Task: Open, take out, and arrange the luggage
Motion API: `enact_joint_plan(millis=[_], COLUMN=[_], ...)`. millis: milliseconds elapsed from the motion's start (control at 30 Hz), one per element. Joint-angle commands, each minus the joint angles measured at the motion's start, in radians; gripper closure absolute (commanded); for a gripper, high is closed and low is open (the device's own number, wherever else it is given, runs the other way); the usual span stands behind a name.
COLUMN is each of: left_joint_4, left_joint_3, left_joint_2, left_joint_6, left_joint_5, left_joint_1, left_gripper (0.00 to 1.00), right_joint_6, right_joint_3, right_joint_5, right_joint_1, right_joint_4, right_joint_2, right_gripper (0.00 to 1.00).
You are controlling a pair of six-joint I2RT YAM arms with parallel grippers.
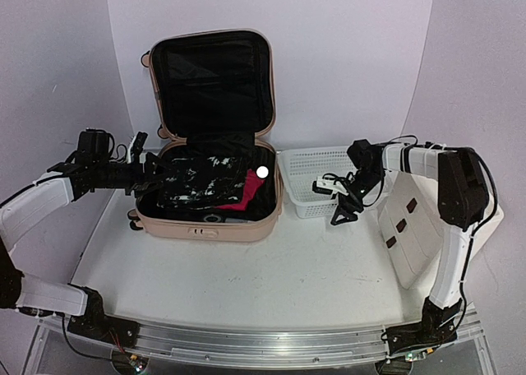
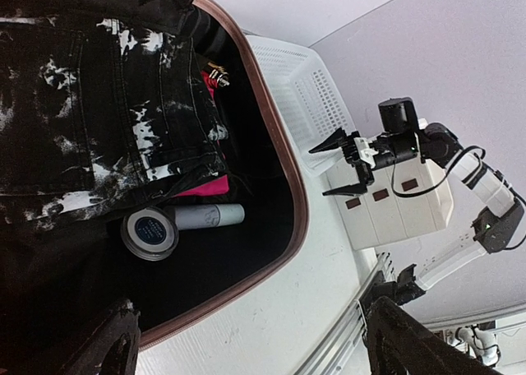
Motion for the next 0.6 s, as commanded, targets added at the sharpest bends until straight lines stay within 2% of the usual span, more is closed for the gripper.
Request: enact_joint_plan(millis=[0,100,200,267,367,433,500,567], left_joint_4=[0.007,-0.028,-0.099,-0.145,-0.175,-0.204,-0.229,-0.257], left_joint_3=[0.057,0.103,0.187,0.259,0.371,0.465,0.558,0.652], left_joint_2=[0.021,0.056,0.120,0.188,0.313,0.410,0.503,0.596], left_joint_6=[0.026,0.071,0.154,0.197,0.223,0.252,0.304,0.357], left_joint_5=[-0.030,-0.088,-0.268,-0.423,-0.576,-0.679,-0.792,-0.902], left_joint_1=[-0.009,-0.060,-0.184,-0.274,-0.385,-0.447,-0.504,-0.548], left_gripper=[0.05,0.07,0.08,0.09,0.13,0.13,0.13,0.13], right_joint_6=[0.250,0.415,0.600,0.795,1.217,1.351,1.446,1.493], right_joint_3=[-0.045,-0.020,-0.002,0.025,0.093,0.081,0.008,-0.003], right_joint_5=[-0.010,0.083,0.138,0.155,0.229,0.166,0.027,0.007], right_joint_1=[0.018,0.042,0.069,0.077,0.073,0.072,0.072,0.076], right_joint_4=[0.106,0.115,0.125,0.132,0.100,0.092,0.198,0.217], right_joint_2=[-0.174,-0.240,-0.301,-0.328,-0.344,-0.369,-0.396,-0.400], right_gripper=[0.02,0.02,0.02,0.02,0.02,0.02,0.02,0.02])
